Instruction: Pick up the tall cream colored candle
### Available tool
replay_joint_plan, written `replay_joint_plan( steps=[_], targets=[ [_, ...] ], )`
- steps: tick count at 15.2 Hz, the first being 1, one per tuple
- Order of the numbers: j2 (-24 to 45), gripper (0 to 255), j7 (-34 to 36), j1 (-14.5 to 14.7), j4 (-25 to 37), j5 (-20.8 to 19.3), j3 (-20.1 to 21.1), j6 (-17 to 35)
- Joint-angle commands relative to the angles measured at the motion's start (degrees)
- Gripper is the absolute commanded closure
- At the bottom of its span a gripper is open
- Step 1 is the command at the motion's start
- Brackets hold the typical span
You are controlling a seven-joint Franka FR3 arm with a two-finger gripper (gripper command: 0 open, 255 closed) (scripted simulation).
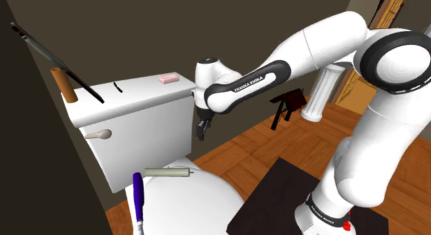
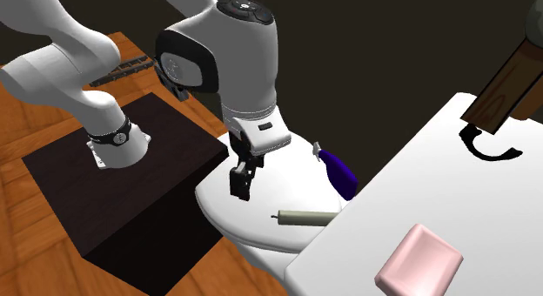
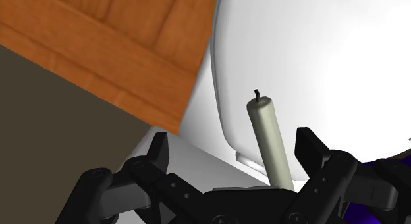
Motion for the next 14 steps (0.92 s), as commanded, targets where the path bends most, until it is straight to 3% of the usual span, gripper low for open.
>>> replay_joint_plan(
  steps=[1,14],
  targets=[
    [4.38,0,0.20,0.41,2.57,-0.88,0.34,1.11],
    [32.45,0,1.88,5.78,23.53,-6.50,1.19,3.51]
  ],
)
